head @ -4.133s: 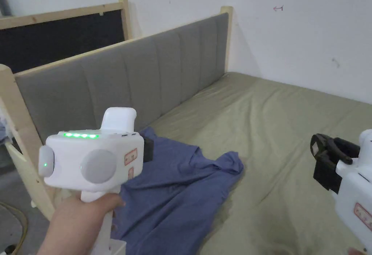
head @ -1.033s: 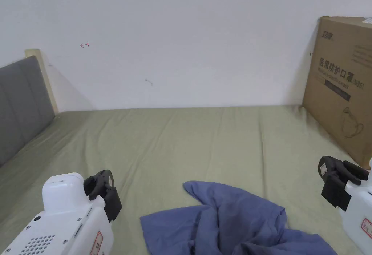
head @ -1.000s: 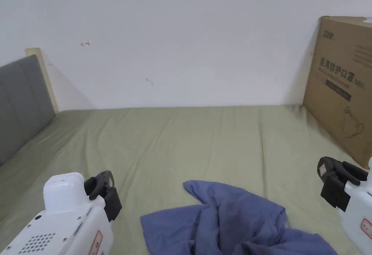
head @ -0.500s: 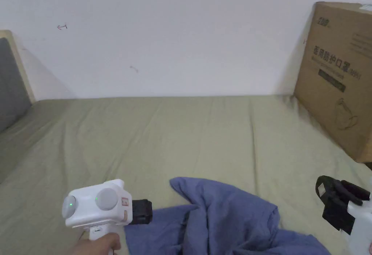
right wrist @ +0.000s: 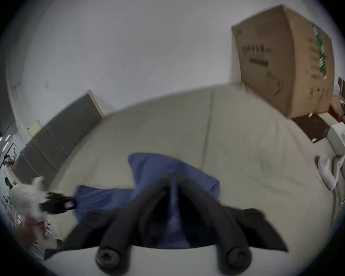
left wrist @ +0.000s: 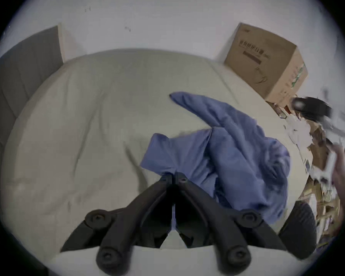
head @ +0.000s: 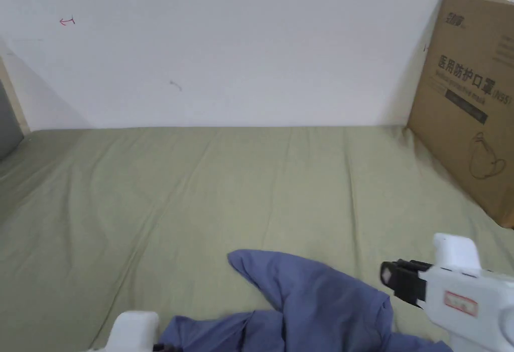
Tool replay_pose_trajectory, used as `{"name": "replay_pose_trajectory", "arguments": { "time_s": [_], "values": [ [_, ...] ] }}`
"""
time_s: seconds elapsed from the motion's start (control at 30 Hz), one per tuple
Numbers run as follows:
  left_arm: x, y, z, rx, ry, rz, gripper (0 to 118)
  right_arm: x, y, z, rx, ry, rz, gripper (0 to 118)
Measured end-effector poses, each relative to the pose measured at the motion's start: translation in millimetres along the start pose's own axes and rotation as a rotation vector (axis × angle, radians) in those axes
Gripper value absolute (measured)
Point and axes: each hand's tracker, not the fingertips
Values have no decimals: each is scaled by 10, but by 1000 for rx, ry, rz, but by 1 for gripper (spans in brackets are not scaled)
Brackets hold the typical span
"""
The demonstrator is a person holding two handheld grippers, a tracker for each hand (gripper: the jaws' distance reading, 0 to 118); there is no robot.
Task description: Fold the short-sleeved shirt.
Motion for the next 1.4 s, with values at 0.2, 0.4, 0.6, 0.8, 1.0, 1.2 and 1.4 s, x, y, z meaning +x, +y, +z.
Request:
{"name": "replay_pose_trajectory", "arguments": {
  "time_s": [0.2, 0.4, 0.6, 0.8, 1.0, 1.2, 1.4],
  "values": [
    [-85, -175, 384, 18, -5, 29, 0, 224, 277, -1175, -307, -93, -11, 100],
    [-159, -245, 303, -6, 3, 95, 0, 551, 132, -1369, -404, -211, -49, 77],
    [-360, -36, 499, 98, -1, 168, 0, 577, 447, -456, -280, 35, -95, 2],
    [-742, 644, 1105, 249, 92, 71, 0, 543, 973, 1064, -76, 29, -34, 2],
    [-750, 1361, 1854, 393, 123, -26, 0, 418, 1452, 2214, 74, -1, -34, 2],
    [-736, 1978, 2233, 479, 62, 14, 0, 288, 1998, 2618, 187, -8, 20, 2],
    [-716, 2634, 2172, 493, 80, 24, 0, 75, 2708, 2476, 257, -56, 52, 2]
  ]
}}
